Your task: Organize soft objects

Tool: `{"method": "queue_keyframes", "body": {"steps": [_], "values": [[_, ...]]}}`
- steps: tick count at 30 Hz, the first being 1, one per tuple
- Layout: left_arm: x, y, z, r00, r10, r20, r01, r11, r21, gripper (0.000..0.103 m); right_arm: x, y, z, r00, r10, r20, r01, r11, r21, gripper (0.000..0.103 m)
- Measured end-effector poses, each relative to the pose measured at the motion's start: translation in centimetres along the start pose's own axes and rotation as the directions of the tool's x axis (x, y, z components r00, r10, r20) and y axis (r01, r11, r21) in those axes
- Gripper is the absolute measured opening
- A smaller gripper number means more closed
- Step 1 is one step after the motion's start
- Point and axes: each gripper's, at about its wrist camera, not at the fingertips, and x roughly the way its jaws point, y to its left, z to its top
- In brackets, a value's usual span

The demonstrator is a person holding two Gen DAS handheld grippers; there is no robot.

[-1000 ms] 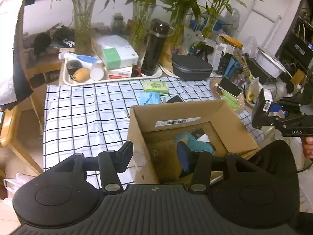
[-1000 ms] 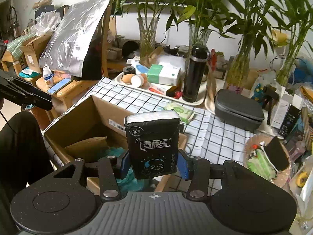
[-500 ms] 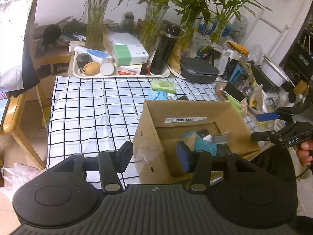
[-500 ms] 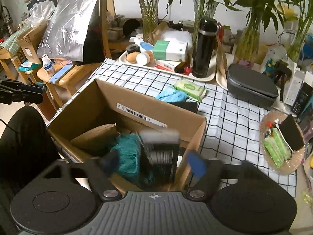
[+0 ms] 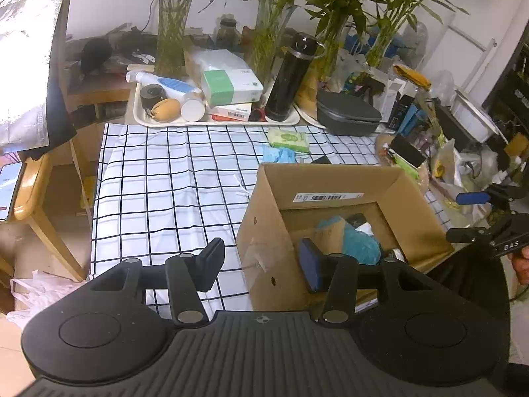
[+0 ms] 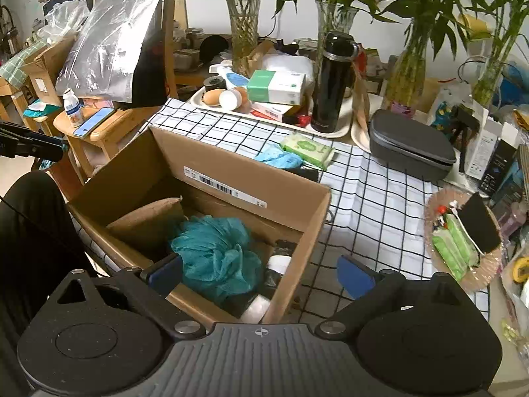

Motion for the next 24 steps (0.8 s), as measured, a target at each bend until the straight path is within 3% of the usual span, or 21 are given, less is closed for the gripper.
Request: {"method": "queue_keyframes", "body": {"steps": [24], "values": [[0.22, -0.70, 0.60, 1.000, -0.015, 0.008, 0.015, 0.999, 0.039, 0.049, -0.95, -0.84, -0.09, 0.998, 0.012, 0.055, -0.013, 0.999, 0.029, 0.103]]}}
